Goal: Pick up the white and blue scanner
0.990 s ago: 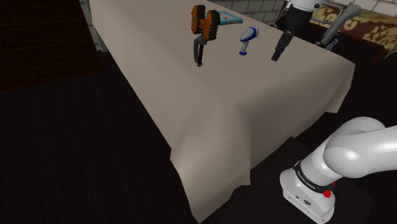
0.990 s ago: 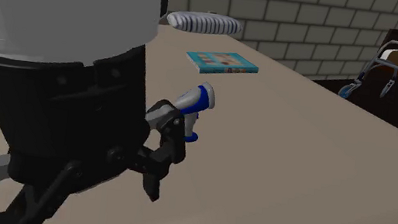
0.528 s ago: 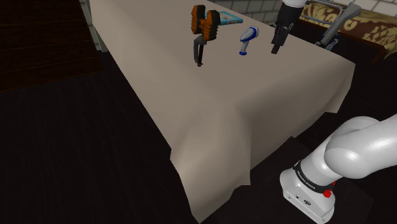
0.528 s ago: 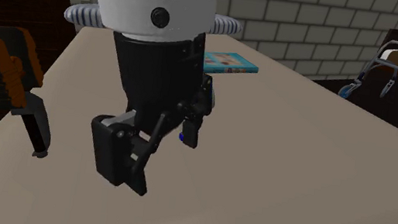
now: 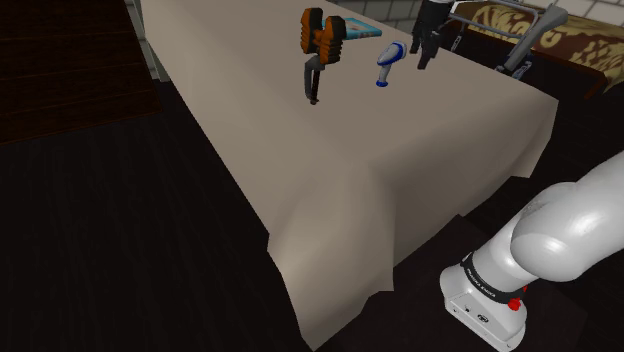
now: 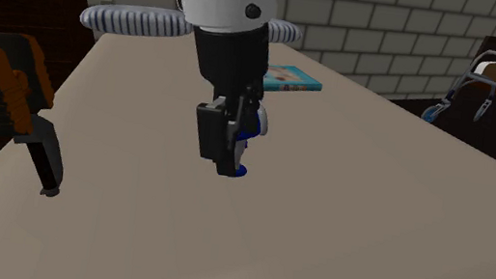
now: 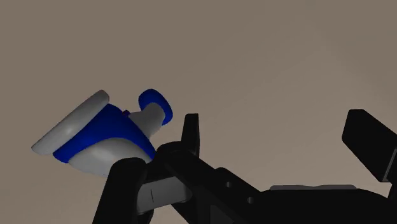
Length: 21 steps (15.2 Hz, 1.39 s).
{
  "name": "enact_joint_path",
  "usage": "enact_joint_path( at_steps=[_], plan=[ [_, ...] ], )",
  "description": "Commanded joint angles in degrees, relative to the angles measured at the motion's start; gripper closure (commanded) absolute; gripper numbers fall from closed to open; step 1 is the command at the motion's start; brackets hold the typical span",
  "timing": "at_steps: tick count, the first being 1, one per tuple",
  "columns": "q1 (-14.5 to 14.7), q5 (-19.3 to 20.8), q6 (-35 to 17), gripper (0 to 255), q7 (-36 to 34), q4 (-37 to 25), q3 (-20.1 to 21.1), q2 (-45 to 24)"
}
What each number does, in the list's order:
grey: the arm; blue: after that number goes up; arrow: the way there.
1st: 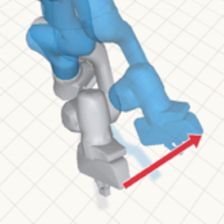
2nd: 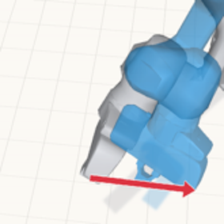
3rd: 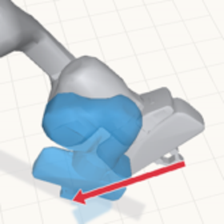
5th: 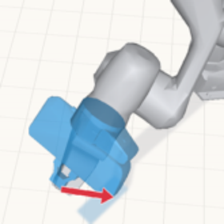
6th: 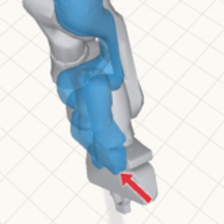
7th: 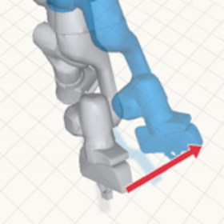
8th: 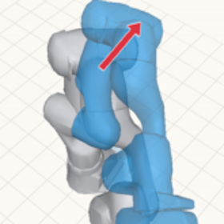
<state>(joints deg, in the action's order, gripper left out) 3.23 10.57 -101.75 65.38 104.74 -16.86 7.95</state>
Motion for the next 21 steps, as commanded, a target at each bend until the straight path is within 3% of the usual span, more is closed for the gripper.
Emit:
enact_joint_path(
  at_steps=[1,10,19,20,21],
  plan=[
    [0.1,0.0,-0.5,0,5.4,-4.3,-0.6,-4.1],
    [-1.5,-1.9,-0.6,0,25.4,-26.4,-0.6,-23.0],
    [-1.2,-1.3,-6.7,0,24.1,-19.3,-0.5,-22.0],
    [-1.2,-1.4,-6.6,255,24.1,-19.5,-0.5,-22.1],
    [-1.2,-1.3,-6.6,255,24.0,-19.4,-0.5,-22.1]
  ],
)
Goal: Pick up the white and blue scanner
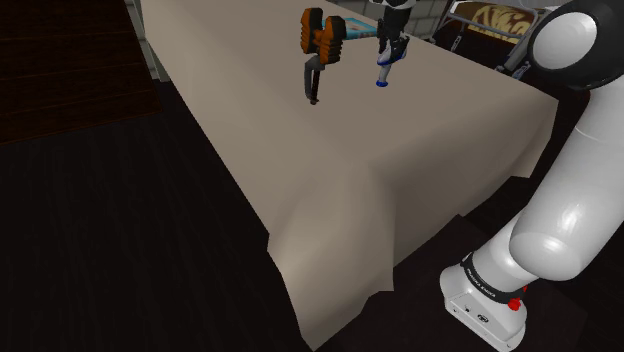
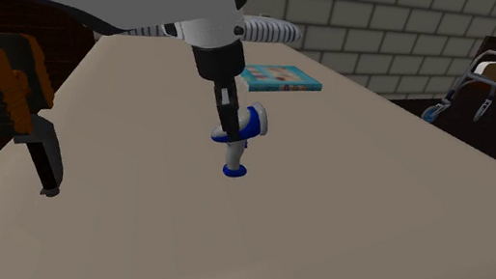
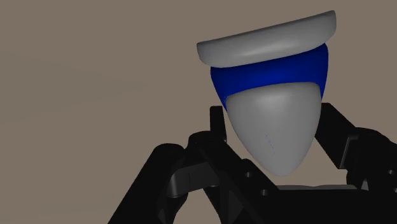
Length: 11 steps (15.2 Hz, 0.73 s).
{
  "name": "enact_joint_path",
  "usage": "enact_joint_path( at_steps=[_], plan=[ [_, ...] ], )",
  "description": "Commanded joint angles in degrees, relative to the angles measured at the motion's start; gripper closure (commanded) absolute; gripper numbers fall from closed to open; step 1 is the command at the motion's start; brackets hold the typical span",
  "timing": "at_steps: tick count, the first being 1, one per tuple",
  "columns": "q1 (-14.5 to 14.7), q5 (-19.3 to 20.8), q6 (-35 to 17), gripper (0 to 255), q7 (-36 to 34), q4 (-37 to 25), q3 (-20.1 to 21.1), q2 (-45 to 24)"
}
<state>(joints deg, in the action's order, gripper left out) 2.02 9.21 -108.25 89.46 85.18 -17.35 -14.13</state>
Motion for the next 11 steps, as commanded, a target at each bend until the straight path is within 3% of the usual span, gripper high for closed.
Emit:
enact_joint_path(
  at_steps=[1,8,11],
  plan=[
    [0.0,0.0,-0.1,255,0.0,0.1,0.0,0.0],
    [0.0,0.0,-0.2,255,0.0,0.2,0.0,0.1],
    [-0.1,-0.2,2.2,255,0.5,-2.4,0.0,-0.2]
  ],
)
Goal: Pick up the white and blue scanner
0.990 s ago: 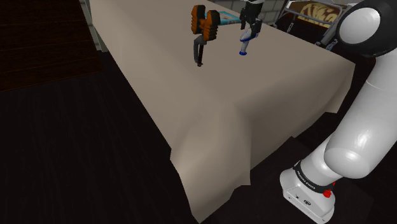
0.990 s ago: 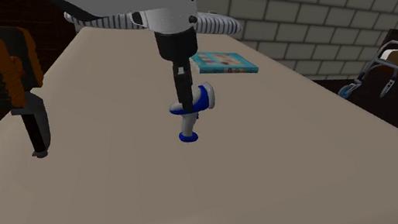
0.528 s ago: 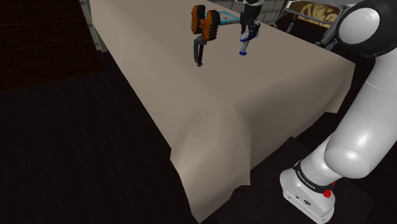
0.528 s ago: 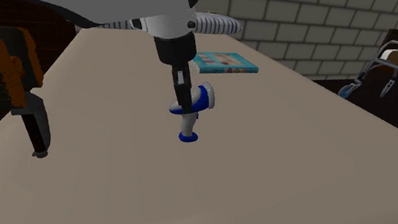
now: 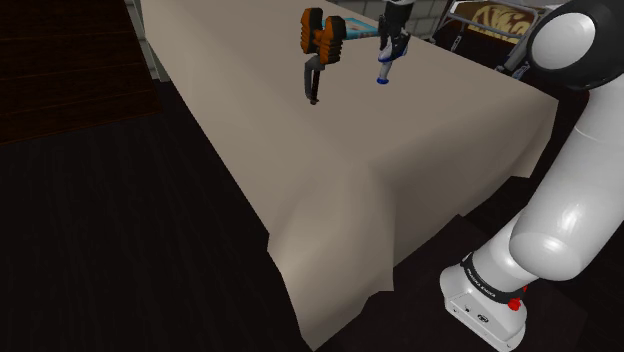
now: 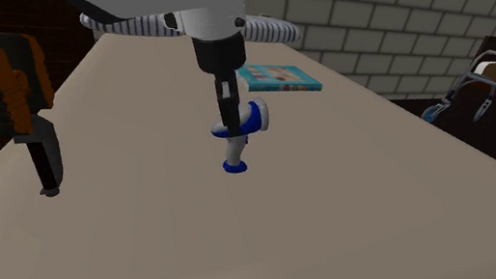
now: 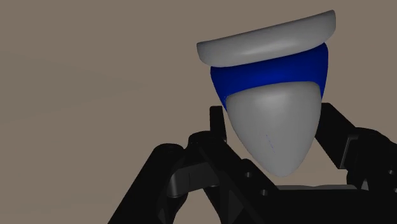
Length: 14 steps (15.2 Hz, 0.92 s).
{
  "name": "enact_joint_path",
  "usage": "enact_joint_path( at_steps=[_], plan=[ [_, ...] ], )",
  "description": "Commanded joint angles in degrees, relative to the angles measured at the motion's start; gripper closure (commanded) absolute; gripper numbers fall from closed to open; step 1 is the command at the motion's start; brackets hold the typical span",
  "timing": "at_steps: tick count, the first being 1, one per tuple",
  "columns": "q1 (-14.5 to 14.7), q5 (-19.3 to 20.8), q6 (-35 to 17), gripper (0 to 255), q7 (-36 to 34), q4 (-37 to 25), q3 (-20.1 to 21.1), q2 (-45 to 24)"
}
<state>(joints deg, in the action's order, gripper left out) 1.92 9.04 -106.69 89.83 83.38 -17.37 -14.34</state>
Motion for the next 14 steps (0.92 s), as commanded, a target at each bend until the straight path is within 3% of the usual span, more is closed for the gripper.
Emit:
enact_joint_path(
  at_steps=[1,14],
  plan=[
    [0.0,-0.1,1.4,255,0.3,-1.5,0.0,-0.1],
    [-0.8,-1.3,11.0,255,2.4,-14.0,-0.1,-2.8]
  ],
)
